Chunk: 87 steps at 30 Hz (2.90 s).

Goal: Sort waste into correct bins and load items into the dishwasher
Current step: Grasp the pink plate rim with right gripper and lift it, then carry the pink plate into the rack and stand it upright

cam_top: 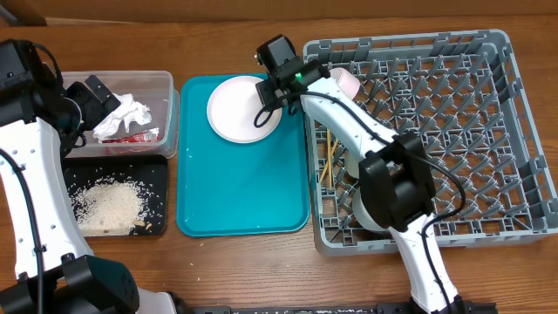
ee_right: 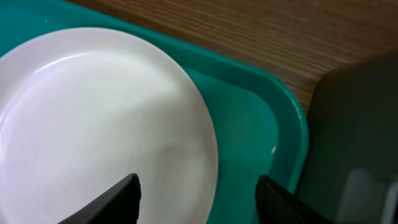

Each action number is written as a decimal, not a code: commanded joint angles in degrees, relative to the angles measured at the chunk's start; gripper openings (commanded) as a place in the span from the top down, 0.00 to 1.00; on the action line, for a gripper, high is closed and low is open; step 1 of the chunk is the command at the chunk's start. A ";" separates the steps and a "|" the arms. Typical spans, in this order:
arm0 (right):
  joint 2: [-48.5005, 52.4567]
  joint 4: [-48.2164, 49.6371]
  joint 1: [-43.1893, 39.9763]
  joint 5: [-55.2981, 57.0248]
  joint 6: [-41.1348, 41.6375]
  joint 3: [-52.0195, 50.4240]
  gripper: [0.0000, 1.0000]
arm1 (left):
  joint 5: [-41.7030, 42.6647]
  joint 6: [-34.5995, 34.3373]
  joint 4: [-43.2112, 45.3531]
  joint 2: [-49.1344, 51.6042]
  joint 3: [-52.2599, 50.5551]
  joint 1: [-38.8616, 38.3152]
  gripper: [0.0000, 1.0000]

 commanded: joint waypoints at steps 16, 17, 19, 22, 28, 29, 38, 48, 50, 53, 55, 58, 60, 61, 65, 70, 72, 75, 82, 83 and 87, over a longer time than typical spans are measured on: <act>5.57 1.03 1.90 -3.91 -0.76 0.83 0.68 | 0.20 -1.20 0.07 0.20 0.74 -0.11 0.00; 5.42 0.66 2.25 -3.93 -0.76 0.92 0.76 | 0.20 -1.20 0.07 0.20 0.74 -0.11 0.00; 4.90 0.35 2.84 -3.93 -0.76 1.03 0.87 | 0.20 -1.20 0.07 0.20 0.74 -0.11 0.00; 2.69 -1.42 3.67 -3.89 -0.79 2.64 0.96 | 0.20 -1.20 0.07 0.20 0.74 -0.11 0.00; -5.66 -10.47 3.74 -2.80 -0.81 8.94 0.96 | 0.20 -1.20 0.07 0.20 0.74 -0.11 0.00; -9.49 -15.06 3.74 -0.37 -0.79 11.02 0.96 | 0.20 -1.22 0.07 0.20 0.74 -0.11 0.00; -29.00 -32.30 3.06 31.74 0.24 12.52 0.96 | 0.20 -1.22 0.07 0.20 0.74 -0.11 0.00; -34.40 -52.54 -8.90 45.27 19.41 9.51 0.96 | 0.20 -1.22 0.07 0.20 0.74 -0.11 0.00; -34.38 -52.50 -10.99 45.29 19.45 6.47 0.96 | 0.20 -1.22 0.07 0.20 0.74 -0.11 0.00; -34.34 -51.12 -14.21 47.06 21.14 -0.48 0.96 | 0.20 -1.22 0.07 0.20 0.74 -0.11 0.00; -34.34 -48.85 -15.74 48.46 21.11 -4.66 0.96 | 0.20 -1.20 0.07 0.20 0.74 -0.11 0.00; -34.34 -45.48 -16.83 48.87 21.09 -10.12 0.96 | 0.20 -1.20 0.07 0.20 0.74 -0.11 0.00; -34.34 -43.56 -16.90 50.07 20.87 -13.03 0.96 | 0.20 -1.22 0.07 0.20 0.74 -0.11 0.00; -34.34 -42.25 -16.90 51.67 20.87 -14.93 0.96 | 0.20 -1.22 0.07 0.20 0.74 -0.11 0.00; -34.34 -37.92 -16.74 54.93 20.85 -19.39 0.96 | 0.20 -1.20 0.07 0.20 0.74 -0.11 0.00; -34.34 -33.92 -15.37 54.86 20.44 -22.03 0.96 | 0.20 -1.20 0.07 0.20 0.74 -0.11 0.00; -34.34 -33.66 -14.43 54.21 20.20 -22.03 0.96 | 0.20 -1.22 0.07 0.20 0.74 -0.11 0.00; -34.34 -33.66 -12.68 53.02 20.00 -22.03 0.96 | 0.20 -1.20 0.07 0.20 0.74 -0.11 0.00; -34.34 -31.95 -8.46 52.06 13.77 -22.03 0.91 | 0.20 -1.20 0.07 0.20 0.74 -0.11 0.00; -34.34 -31.67 -8.04 51.63 12.61 -22.03 0.87 | 0.20 -1.22 0.07 0.20 0.74 -0.11 0.00; -34.34 -30.82 -7.50 48.04 9.81 -22.03 0.73 | 0.20 -1.22 0.07 0.20 0.74 -0.11 0.00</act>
